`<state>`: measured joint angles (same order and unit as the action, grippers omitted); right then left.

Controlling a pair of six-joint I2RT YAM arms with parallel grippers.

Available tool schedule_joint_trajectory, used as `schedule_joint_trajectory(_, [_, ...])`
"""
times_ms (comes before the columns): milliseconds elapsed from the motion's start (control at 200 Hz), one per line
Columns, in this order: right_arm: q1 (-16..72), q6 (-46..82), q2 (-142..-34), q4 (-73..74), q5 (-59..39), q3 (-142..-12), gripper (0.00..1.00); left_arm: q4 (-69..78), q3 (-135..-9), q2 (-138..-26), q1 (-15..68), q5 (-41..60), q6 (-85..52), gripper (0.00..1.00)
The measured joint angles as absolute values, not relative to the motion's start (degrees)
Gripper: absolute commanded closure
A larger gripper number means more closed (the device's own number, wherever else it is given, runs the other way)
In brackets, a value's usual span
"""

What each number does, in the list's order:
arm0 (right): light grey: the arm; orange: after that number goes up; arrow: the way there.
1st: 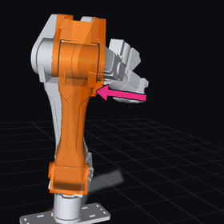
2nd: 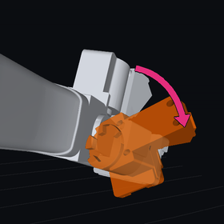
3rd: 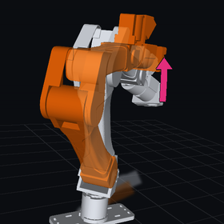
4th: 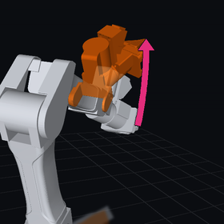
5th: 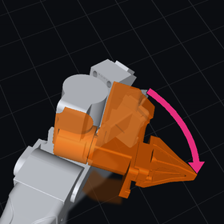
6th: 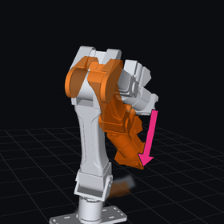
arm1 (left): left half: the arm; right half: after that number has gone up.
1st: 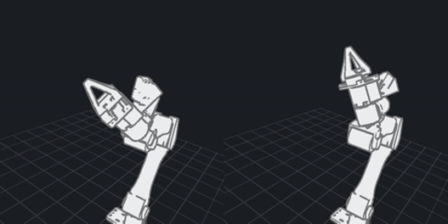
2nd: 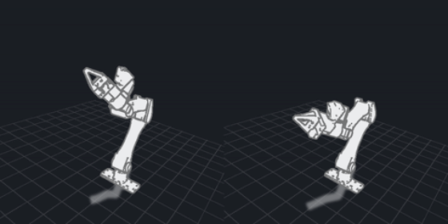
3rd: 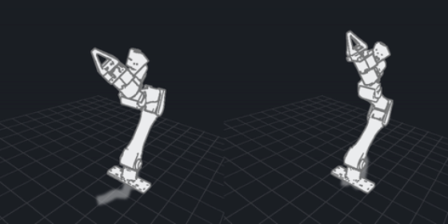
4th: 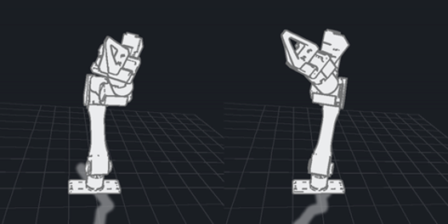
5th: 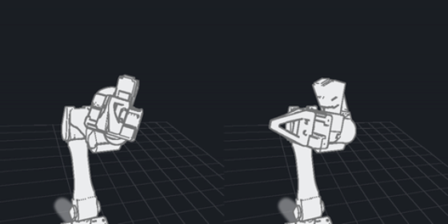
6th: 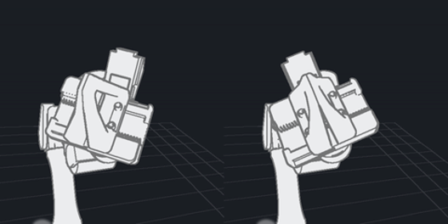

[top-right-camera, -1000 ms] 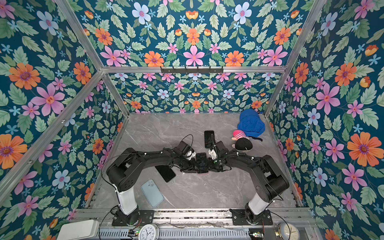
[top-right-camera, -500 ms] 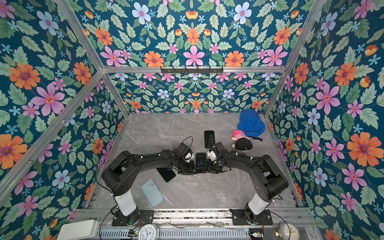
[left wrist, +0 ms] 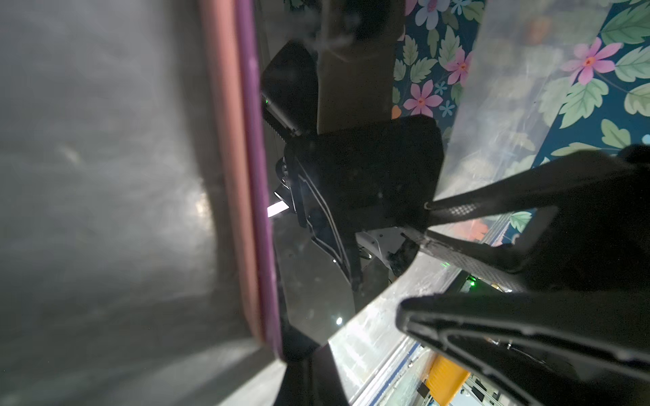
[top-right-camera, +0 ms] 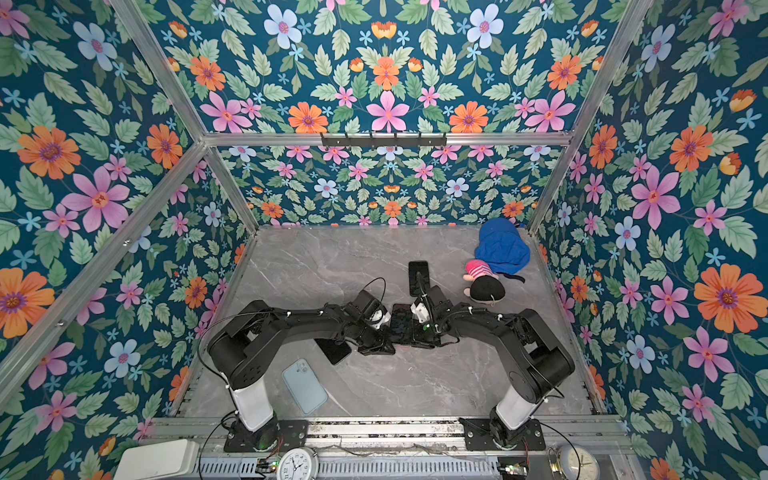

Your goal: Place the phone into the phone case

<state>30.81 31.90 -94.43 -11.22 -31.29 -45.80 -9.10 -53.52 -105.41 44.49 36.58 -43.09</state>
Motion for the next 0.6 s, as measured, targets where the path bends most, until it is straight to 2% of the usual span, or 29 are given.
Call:
schedule_joint_trajectory(380, [30.11, 31.29, -92.51, -13.39, -29.61, -47.13, 0.54, -14.96, -53.82, -97.12, 43.07, 25.52, -42.46, 0.68])
schedule_joint_trajectory(600, [30.02, 31.51, -93.43, -13.43, -29.63, -47.64, 0.53, -13.41, -53.17, -98.56, 42.81, 24.84, -42.52, 0.69])
